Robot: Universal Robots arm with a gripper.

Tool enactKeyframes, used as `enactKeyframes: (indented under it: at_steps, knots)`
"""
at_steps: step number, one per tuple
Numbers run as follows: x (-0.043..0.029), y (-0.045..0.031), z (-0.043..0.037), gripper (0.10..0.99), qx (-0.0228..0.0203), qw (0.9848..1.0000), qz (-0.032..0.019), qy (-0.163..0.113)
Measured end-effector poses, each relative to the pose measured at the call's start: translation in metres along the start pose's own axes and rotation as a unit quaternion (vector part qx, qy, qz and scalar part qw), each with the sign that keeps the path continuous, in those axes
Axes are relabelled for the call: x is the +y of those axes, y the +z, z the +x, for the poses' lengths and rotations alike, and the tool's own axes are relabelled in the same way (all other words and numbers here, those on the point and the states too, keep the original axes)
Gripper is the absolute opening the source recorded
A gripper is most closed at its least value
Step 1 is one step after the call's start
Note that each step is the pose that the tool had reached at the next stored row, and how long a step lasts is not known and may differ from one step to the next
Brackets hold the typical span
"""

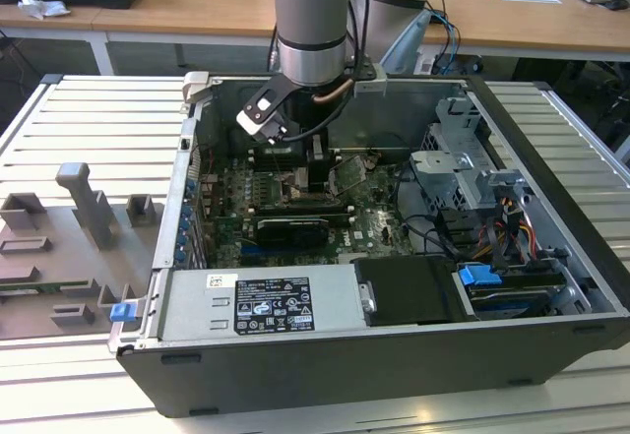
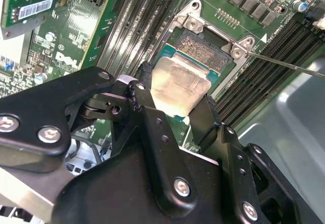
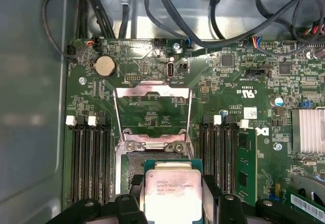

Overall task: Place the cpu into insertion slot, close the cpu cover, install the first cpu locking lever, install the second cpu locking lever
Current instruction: 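Place the cpu into insertion slot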

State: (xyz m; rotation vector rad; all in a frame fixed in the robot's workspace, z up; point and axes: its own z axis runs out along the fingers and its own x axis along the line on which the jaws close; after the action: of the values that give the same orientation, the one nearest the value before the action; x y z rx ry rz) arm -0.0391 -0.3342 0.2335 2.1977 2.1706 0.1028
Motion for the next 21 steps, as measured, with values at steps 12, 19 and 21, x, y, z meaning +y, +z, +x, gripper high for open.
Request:
enactKeyframes:
  at_steps: [12, 19, 21]
  knots:
    - [-0.0016, 0.0027, 0.0001, 0.537, -0.0004, 1.0000, 0.0000, 0.004]
    - [-0.0019, 0.0032, 0.0001, 0.537, -0.0004, 1.0000, 0.0001, 0.005]
    - [-0.0030, 0.0038, 0.0001, 0.537, -0.0003, 1.0000, 0.0001, 0.005]
